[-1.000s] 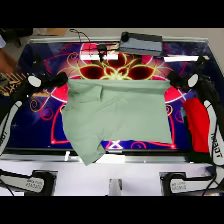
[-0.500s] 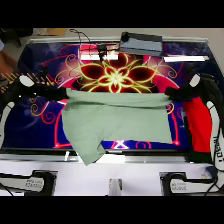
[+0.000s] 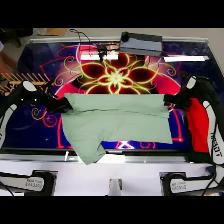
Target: Fold the shirts.
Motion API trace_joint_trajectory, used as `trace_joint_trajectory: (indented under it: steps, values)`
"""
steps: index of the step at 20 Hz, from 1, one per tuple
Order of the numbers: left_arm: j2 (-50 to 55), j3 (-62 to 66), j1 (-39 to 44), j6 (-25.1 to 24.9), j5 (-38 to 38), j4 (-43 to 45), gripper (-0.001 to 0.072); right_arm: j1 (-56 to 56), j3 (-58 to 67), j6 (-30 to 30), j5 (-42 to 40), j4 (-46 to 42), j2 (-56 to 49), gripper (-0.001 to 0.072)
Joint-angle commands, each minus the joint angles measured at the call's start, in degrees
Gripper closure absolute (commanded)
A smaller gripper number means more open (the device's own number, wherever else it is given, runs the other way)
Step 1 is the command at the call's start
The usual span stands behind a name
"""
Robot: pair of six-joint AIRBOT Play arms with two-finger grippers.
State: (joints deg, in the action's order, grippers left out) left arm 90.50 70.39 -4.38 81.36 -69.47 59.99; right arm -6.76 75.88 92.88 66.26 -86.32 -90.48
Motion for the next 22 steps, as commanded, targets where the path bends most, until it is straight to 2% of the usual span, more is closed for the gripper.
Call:
trace_joint_trajectory:
  steps: [1,4,7,10,12,13,19,22]
  values:
    - [-0.74,2.32,-2.36,1.27,-8.5,0.04,0.0134,-0.5,2.36,-3.54,6.84,0.02,1.05,0.023]
    - [-5.38,1.29,-7.1,-0.02,-15.15,0.5,0.0134,-6.34,2.69,-4.92,18.08,1.31,4.15,0.0225]
    - [-12.72,-9.25,-9.33,-1.9,-15.78,0.46,0.0134,-11.8,-0.87,-5.31,24.44,4.35,7.39,0.0237]
    - [-20.48,-26.97,-8.55,-2.73,-10.51,-0.26,0.0135,-12.44,-7.67,-5.49,21.4,4.83,12.26,0.0237]
    - [-23.74,-35.1,-7.69,-3.69,-7.65,-2.21,0.0183,-12.44,-11.47,-5.51,19.32,6.14,14.8,0.0237]
    - [-24.55,-37.44,-7.3,-4.35,-6.62,-3.74,0.0183,-12.44,-12.63,-5.51,18.95,6.21,15.52,0.0237]
    - [-24.52,-41.35,-3.06,-4.15,-1.64,-7.08,0.0181,-12.44,-13.4,-5.49,20.7,6.27,15.78,0.0239]
    - [-23.78,-41.38,0.11,-2.34,0.83,-7.13,0.0182,-12.44,-13.92,-5.46,20.17,5.79,15.78,0.0237]
